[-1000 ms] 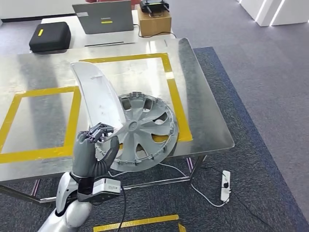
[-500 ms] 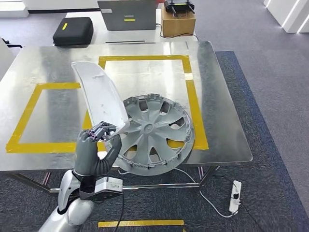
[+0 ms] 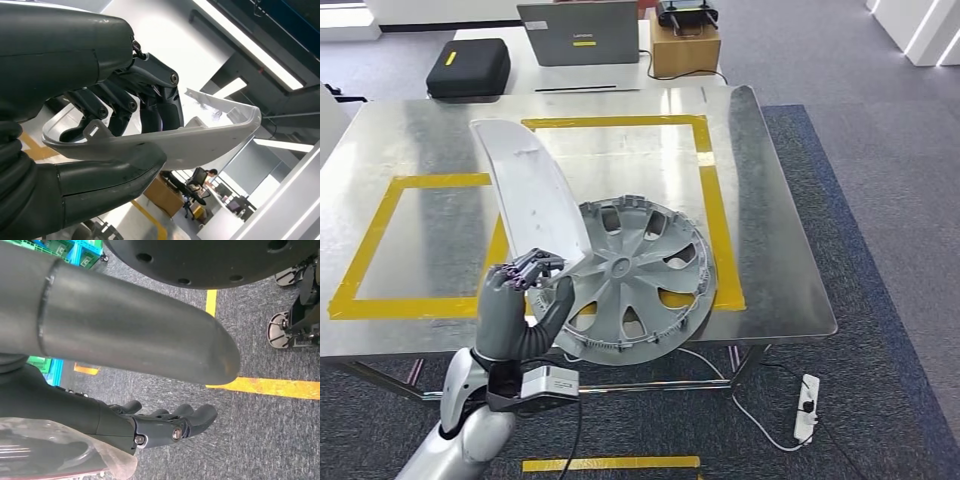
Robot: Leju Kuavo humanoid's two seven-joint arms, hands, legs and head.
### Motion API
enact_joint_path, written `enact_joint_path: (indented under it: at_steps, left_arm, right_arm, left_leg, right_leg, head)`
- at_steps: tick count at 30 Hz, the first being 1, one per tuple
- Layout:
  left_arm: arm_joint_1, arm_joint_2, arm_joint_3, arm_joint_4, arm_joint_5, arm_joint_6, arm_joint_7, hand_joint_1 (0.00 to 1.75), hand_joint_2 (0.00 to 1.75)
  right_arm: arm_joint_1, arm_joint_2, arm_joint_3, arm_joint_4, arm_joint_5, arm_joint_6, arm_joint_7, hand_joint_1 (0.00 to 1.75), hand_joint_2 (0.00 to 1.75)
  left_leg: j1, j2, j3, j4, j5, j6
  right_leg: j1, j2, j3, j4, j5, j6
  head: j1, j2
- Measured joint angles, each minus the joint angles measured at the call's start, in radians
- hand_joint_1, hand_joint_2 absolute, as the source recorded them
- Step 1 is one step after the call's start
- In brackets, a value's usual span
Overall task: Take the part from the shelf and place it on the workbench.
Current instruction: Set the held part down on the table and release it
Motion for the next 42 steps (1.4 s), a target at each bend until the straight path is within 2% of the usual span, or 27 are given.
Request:
enact_joint_path:
  at_steps: [4, 10, 16, 26, 34, 42]
  left_arm:
    - [-0.017, 0.002, 0.000, 0.014, -0.055, 0.004, 0.015, 1.75, 1.75]
    - [-0.087, 0.008, 0.002, 0.097, -0.246, -0.005, 0.133, 1.75, 1.75]
    - [-0.208, 0.016, 0.017, 0.266, -0.392, -0.055, 0.239, 1.75, 1.75]
    - [-0.410, 0.026, 0.026, 0.584, -0.537, -0.075, 0.343, 1.75, 1.75]
    - [-0.544, 0.030, 0.027, 0.817, -0.625, -0.178, 0.423, 1.75, 1.75]
    - [-0.618, 0.042, 0.027, 0.975, -0.647, -0.313, 0.488, 1.75, 1.75]
  right_arm:
    - [0.000, 0.000, -0.001, 0.000, 0.001, 0.005, -0.001, 0.00, 0.00]
    - [-0.002, 0.000, -0.002, 0.000, 0.011, 0.007, 0.006, 0.00, 0.00]
    - [-0.004, 0.000, -0.002, 0.000, 0.027, 0.008, 0.021, 0.00, 0.00]
    - [-0.011, 0.000, -0.002, 0.004, 0.044, -0.007, 0.035, 0.00, 0.00]
    - [-0.012, -0.002, -0.002, 0.009, 0.050, -0.003, 0.021, 0.00, 0.00]
    - [-0.010, -0.011, -0.002, 0.016, 0.053, 0.003, 0.006, 0.00, 0.00]
  left_leg:
    - [-0.001, 0.000, 0.000, 0.001, 0.000, -0.001]
    - [-0.003, 0.000, 0.000, 0.003, -0.001, -0.001]
    - [-0.003, 0.000, 0.000, 0.004, -0.001, -0.001]
    - [-0.003, 0.000, 0.000, 0.005, -0.001, -0.001]
    - [-0.003, 0.000, 0.000, 0.005, 0.000, -0.001]
    - [-0.003, 0.000, 0.000, 0.005, -0.001, -0.001]
  right_leg:
    - [-0.001, 0.000, 0.001, -0.001, 0.000, 0.000]
    - [-0.003, -0.001, 0.003, -0.002, 0.001, 0.001]
    - [-0.003, -0.001, 0.004, -0.002, 0.002, 0.002]
    - [-0.003, -0.001, 0.004, -0.002, 0.003, 0.003]
    - [-0.003, 0.000, 0.004, -0.001, 0.003, 0.003]
    - [-0.003, 0.000, 0.004, -0.001, 0.002, 0.003]
  head:
    - [0.000, 0.000]
    - [0.000, 0.000]
    - [0.000, 0.000]
    - [0.000, 0.000]
    - [0.000, 0.000]
    - [0.000, 0.000]
